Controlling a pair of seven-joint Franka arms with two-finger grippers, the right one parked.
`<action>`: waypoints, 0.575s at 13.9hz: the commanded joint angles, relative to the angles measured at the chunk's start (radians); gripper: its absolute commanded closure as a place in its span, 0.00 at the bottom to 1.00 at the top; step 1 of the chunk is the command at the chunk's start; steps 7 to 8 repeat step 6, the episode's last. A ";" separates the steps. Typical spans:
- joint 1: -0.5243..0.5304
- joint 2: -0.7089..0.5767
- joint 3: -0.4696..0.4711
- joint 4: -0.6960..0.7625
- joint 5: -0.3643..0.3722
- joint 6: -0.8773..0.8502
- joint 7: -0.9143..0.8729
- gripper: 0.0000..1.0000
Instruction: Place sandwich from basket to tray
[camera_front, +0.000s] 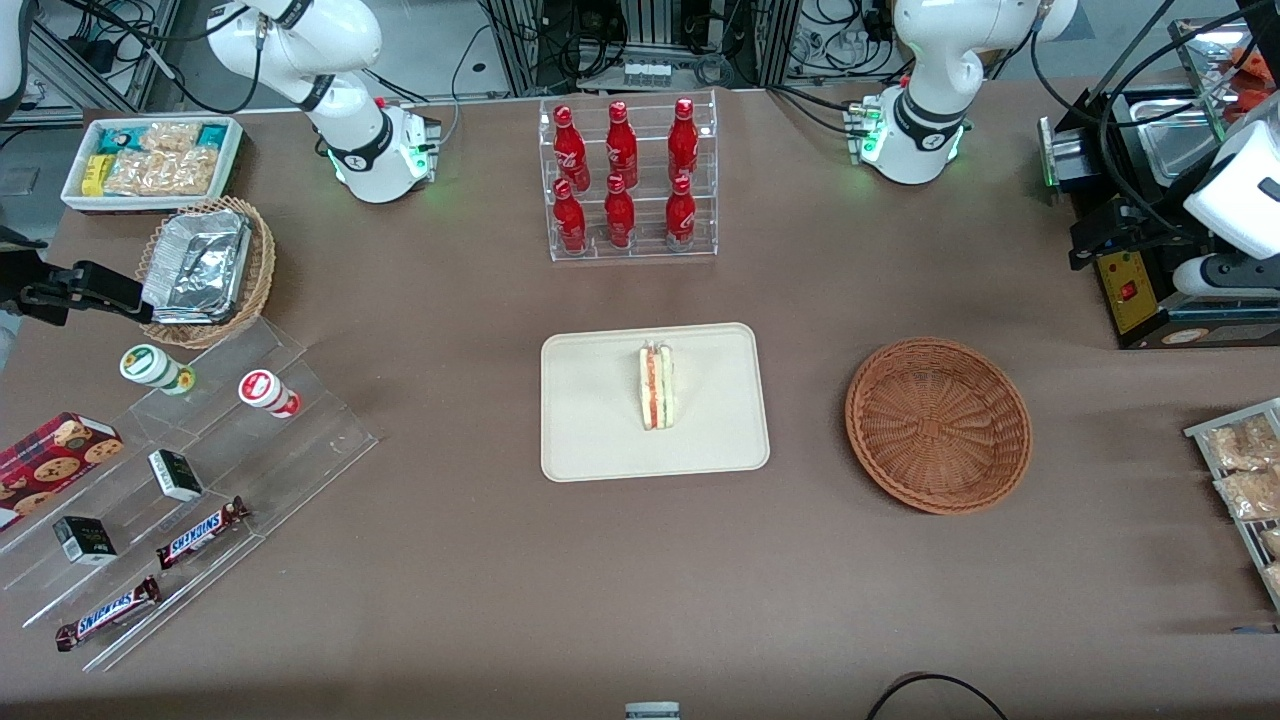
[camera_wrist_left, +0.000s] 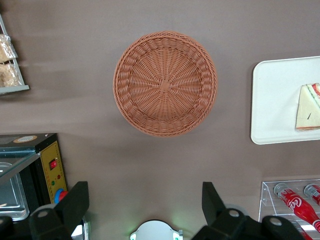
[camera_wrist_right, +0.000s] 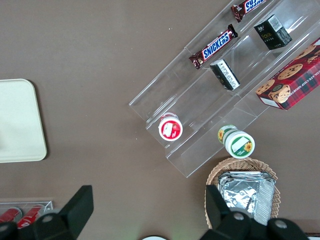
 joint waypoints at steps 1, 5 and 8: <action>0.008 -0.016 -0.010 -0.017 -0.007 -0.017 -0.007 0.00; 0.004 -0.004 -0.013 -0.008 -0.006 -0.012 -0.010 0.00; 0.006 -0.002 -0.013 -0.008 -0.006 -0.012 -0.008 0.00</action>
